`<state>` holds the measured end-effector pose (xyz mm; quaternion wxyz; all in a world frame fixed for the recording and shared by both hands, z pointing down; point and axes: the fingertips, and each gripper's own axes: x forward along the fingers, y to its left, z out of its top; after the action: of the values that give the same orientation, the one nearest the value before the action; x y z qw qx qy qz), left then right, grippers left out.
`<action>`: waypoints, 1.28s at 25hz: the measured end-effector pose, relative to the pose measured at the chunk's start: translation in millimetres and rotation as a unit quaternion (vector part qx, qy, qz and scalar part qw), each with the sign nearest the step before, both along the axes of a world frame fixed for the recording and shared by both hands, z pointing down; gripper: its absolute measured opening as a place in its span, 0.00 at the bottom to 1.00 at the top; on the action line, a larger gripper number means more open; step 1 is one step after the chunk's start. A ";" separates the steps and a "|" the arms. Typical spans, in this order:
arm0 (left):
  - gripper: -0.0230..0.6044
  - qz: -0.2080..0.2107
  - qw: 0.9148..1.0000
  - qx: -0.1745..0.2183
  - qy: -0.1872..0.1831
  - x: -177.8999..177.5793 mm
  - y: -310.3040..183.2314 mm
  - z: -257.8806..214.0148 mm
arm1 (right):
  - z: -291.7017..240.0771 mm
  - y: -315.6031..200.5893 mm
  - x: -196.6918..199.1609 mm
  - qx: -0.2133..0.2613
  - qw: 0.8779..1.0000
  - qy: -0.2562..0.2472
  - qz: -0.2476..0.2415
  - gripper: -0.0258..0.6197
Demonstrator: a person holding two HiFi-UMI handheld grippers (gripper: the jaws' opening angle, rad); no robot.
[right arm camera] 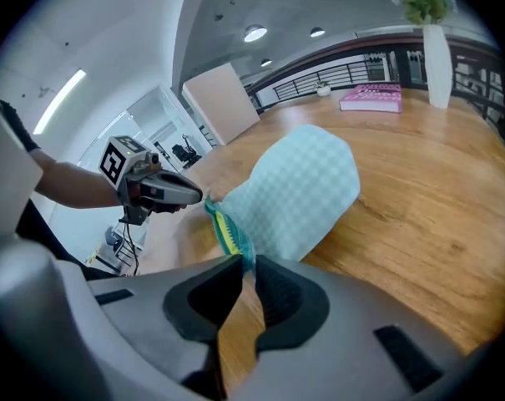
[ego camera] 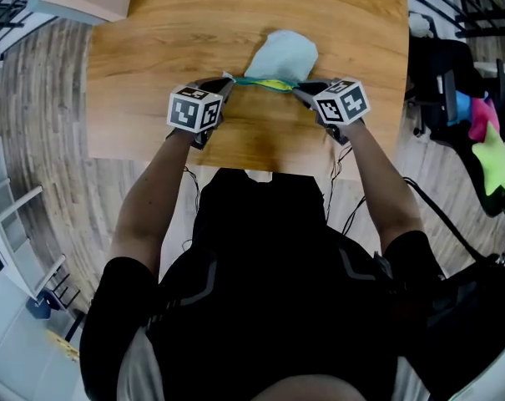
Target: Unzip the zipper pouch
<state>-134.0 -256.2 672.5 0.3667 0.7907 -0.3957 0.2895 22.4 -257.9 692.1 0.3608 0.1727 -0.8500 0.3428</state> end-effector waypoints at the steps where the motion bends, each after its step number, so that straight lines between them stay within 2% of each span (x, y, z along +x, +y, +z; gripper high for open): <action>1: 0.09 0.000 1.000 -0.003 -0.001 -0.3 0.5 2.1 | 1.1 0.3 0.0 -0.003 1.000 -0.001 0.002 0.13; 8: 0.09 0.002 1.000 -0.010 0.004 1.3 -2.5 9.8 | 11.7 -0.5 2.1 -0.014 1.000 0.015 0.011 0.14; 13: 0.09 0.013 1.000 -0.013 0.002 4.1 -2.9 12.9 | 12.2 -5.4 3.6 0.001 0.999 0.029 0.016 0.14; 17: 0.09 0.003 0.999 -0.025 0.035 10.3 -4.6 9.0 | 10.6 -13.6 7.7 0.026 0.998 0.047 0.031 0.16; 23: 0.09 0.000 1.000 0.001 0.031 6.0 -7.6 -6.7 | -5.7 -16.0 12.2 0.037 0.997 0.049 0.038 0.18; 28: 0.09 -0.003 0.999 0.009 0.041 -4.9 -7.1 -24.2 | -37.3 -27.8 19.1 0.078 0.994 0.045 0.054 0.22; 32: 0.09 -0.007 0.997 0.034 0.073 -5.1 -9.9 -55.1 | -66.1 -36.0 30.7 0.105 0.991 0.034 0.068 0.23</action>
<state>-139.1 -266.1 617.4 0.3696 0.8188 -0.3829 0.2153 53.1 -293.9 626.0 0.3451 0.2792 -0.8547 0.2692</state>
